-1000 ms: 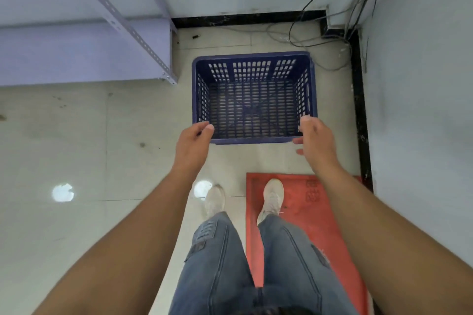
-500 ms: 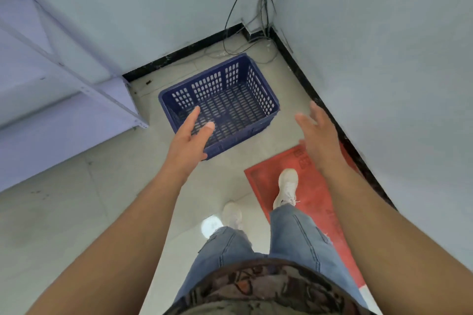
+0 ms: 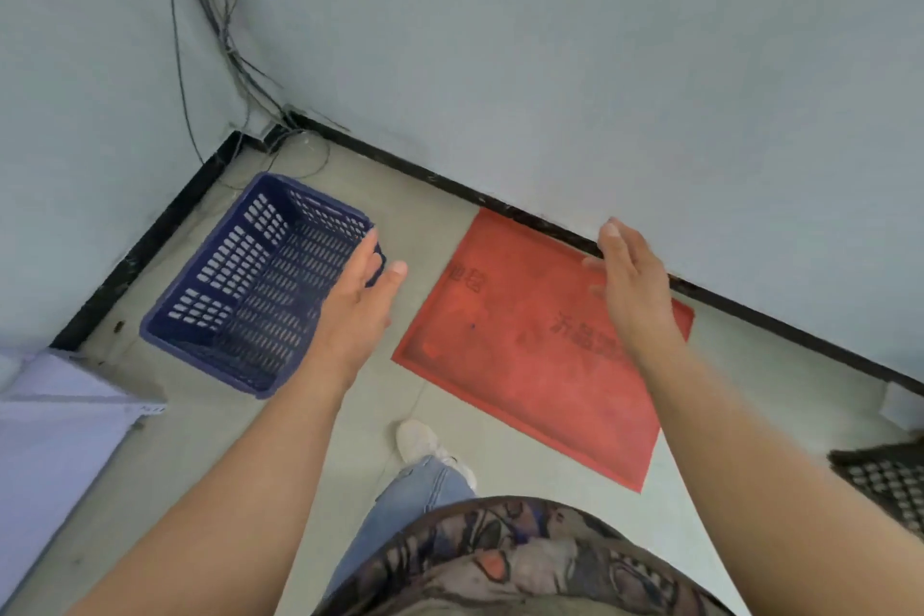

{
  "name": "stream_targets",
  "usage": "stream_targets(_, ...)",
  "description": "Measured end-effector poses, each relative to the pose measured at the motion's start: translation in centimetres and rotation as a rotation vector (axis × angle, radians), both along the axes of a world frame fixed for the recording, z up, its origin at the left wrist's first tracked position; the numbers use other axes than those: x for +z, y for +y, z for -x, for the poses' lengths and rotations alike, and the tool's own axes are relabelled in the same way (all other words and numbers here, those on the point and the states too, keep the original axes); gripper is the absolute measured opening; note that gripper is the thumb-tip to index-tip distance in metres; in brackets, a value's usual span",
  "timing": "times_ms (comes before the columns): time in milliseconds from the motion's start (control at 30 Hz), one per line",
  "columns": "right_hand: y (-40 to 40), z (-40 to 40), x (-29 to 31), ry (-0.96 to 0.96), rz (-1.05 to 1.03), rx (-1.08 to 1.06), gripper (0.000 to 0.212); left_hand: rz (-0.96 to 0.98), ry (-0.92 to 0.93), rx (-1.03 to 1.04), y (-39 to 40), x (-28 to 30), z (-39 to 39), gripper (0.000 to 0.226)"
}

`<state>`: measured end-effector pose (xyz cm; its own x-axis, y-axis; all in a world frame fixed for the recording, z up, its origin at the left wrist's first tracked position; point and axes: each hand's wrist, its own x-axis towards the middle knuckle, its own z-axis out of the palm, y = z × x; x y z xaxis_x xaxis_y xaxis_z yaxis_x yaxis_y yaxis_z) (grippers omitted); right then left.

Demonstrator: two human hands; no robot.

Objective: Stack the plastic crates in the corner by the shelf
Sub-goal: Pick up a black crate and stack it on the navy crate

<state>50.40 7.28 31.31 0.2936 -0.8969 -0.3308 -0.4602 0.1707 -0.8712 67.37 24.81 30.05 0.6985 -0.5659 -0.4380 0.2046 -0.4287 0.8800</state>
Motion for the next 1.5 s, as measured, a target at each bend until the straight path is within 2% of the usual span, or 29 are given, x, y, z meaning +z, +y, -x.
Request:
stream_targets(133, -0.1, 9.1, 1.0, 0.009, 0.043, -0.158, 0.057, 0.048, -0.021, -0.161, -3.8, 1.1, 6.5, 0.056)
stream_targets(333, 2.5, 24.1, 1.8, -0.092, 0.000, -0.446, 0.030, 0.085, -0.024, -0.388, -7.3, 2.1, 19.6, 0.049)
stream_targets(533, 6.5, 37.6, 2.5, -0.151, -0.002, -0.686, 0.038, 0.130, -0.030, -0.575, -8.5, 2.9, 32.3, 0.048)
stream_targets(700, 9.3, 46.6, 3.0, -0.131, 0.073, -0.815, 0.025, 0.155, -0.027, -0.747, -8.9, 3.6, 40.9, 0.048)
stream_targets(867, 11.4, 53.2, 2.0, -0.124, 0.082, -0.990, 0.041, 0.138, -0.038, -0.935, -10.4, 4.1, 47.5, 0.049)
stream_targets(1067, 11.8, 58.5, 0.3, -0.154, 0.054, -1.196, 0.029, 0.099, -0.048, -1.145, -13.6, 3.1, 54.2, 0.051)
stream_targets(1333, 9.8, 66.8, 0.2, -0.042, 0.003, -1.335, 0.022, 0.079, 0.015, -1.345, -19.8, 2.2, 64.6, 0.051)
stream_targets(1500, 8.0, 71.7, 0.5, -0.031, 0.022, -1.416, 0.040, 0.075, 0.002, -1.449, -23.5, 1.5, 70.7, 0.051)
